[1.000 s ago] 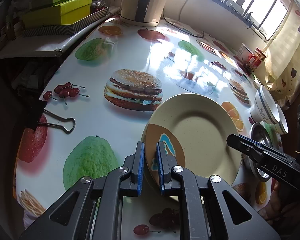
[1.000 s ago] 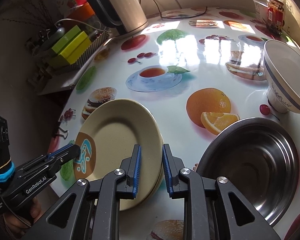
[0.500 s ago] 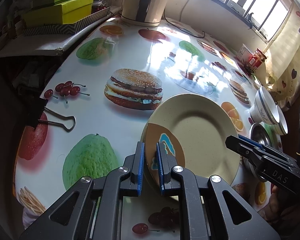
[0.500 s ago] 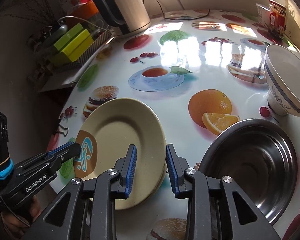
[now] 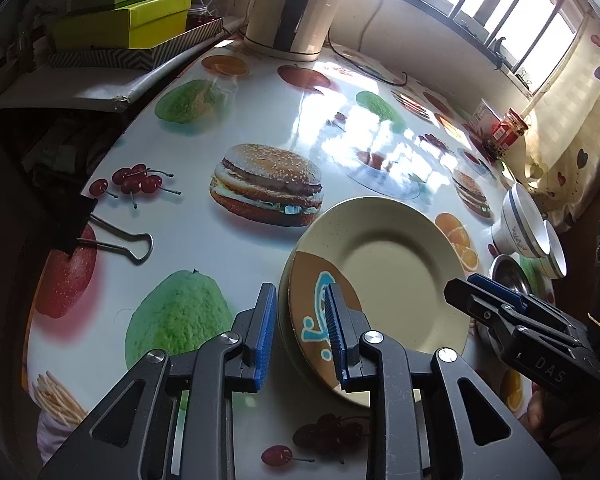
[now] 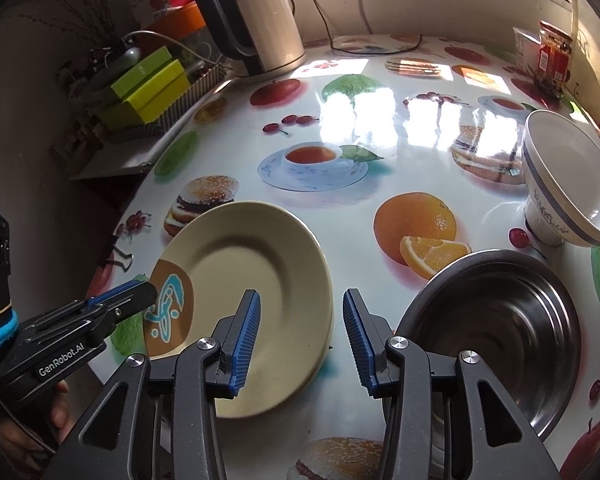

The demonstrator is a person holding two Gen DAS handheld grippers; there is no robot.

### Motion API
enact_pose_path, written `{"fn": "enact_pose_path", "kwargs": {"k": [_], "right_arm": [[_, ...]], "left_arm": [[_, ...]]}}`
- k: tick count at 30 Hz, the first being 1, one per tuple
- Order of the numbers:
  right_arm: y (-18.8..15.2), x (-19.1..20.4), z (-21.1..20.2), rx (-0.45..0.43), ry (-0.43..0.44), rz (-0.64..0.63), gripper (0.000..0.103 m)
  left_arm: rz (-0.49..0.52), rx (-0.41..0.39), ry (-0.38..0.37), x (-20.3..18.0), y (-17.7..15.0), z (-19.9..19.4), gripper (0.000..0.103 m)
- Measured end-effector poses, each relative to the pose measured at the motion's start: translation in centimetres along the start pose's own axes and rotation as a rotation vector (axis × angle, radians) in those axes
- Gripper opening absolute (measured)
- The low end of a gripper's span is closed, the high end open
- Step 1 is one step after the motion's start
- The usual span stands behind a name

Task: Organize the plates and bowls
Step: 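Lower the right tool's plate onto the stack and open the right tool, then carry the cream plate held in the left tool to the plate stack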

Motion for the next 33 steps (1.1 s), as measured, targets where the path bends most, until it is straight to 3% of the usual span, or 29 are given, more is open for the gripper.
{"fn": "enact_pose_path", "kwargs": {"k": [2,19,29,33], "right_arm": [[-0.1,0.3,0.1,0.004,0.008,-0.007,0.043],[-0.8,0.8,-0.1,0.012,0.003,-0.020,0.044],[-1.3,-0.3,-1.4,-0.036,-0.016,0.035,0.044],[-2.1,0.2,-2.2,-0.063,-0.020,0.003,0.045]], "left_arm": [[-0.015,-0.002,-0.006,0.2,0.0,0.0,0.035],[-0.017,0.022,-0.045,-0.2,-0.6,0.4,0.036],[-0.052,-0.008,-0.065,0.6,-0.9,-0.6,0.036],[-0.064,-0.010,-0.069,0.9,-1.2,-0.9,0.036]]}}
Point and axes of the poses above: each gripper's, at about its wrist camera, not at the fingertips, and z roughly the way its jaws point, x to its left, y to its top, the point moved 4 cm from there along z, roughly the way its jaws point, and after that the axes turned 12 degrees about -x, right-handed, at the moved point
